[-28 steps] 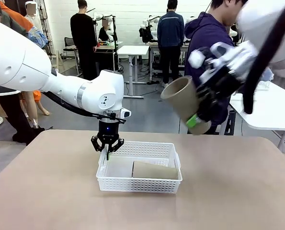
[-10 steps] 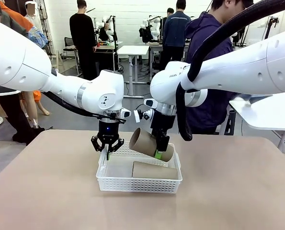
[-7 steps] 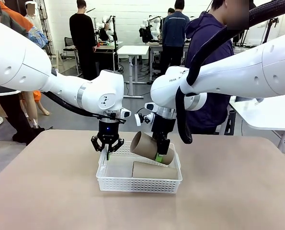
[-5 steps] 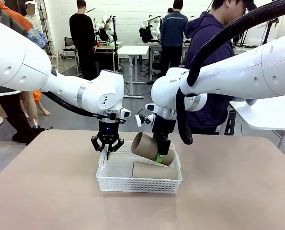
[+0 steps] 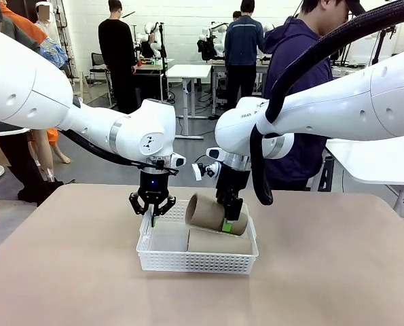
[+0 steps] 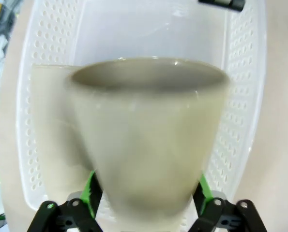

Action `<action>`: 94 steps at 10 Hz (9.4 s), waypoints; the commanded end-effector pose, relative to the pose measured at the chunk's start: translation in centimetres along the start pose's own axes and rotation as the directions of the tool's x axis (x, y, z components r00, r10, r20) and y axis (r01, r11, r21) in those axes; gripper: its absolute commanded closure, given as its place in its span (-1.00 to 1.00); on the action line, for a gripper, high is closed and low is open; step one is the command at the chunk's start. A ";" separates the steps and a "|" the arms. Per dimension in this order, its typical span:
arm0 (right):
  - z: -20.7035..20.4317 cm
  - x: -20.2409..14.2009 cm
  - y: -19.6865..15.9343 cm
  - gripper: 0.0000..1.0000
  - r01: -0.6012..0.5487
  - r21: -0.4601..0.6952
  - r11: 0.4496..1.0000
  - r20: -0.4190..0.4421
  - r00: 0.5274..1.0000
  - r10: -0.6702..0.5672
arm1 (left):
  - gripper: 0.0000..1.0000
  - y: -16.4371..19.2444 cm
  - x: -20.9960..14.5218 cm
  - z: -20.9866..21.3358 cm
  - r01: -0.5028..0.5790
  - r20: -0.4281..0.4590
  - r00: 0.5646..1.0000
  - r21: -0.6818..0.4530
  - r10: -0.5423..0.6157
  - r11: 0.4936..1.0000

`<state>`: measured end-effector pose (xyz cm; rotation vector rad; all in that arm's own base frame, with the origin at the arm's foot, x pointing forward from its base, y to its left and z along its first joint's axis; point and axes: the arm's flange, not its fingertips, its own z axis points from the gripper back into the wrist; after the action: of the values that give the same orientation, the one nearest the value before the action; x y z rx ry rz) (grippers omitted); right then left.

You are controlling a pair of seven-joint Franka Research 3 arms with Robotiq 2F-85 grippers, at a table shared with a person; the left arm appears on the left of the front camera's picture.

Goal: Clean and organize the cups into the basket.
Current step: Pick up the Reusable plastic cup from the right side of the table and stack it inside the Organizing basket in the center of the table.

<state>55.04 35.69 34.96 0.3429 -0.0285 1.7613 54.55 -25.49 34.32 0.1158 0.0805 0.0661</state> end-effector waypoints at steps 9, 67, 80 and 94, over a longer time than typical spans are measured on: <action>15.7 -8.9 15.4 -1.00 -0.019 -0.249 0.968 0.379 0.918 0.115 | 1.00 0.0 0.0 -0.2 0.000 0.001 1.000 0.010 0.000 1.000; -3.4 -48.2 27.1 -1.00 0.403 -0.188 0.896 0.879 0.476 -0.029 | 1.00 0.0 0.0 -0.2 0.000 0.001 1.000 0.010 0.000 1.000; -8.1 -39.8 19.6 -1.00 0.187 -0.111 0.976 0.898 0.439 0.018 | 1.00 0.0 0.0 -0.2 0.000 0.001 1.000 0.010 0.000 1.000; -6.2 -36.4 17.8 1.00 0.330 -0.100 0.939 0.910 0.411 -0.048 | 1.00 0.0 0.0 -0.2 0.000 0.001 1.000 0.010 0.000 1.000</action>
<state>43.28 -2.25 21.20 1.1127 -0.9702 1.2260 54.57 -25.52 34.30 0.1156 0.0804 0.0659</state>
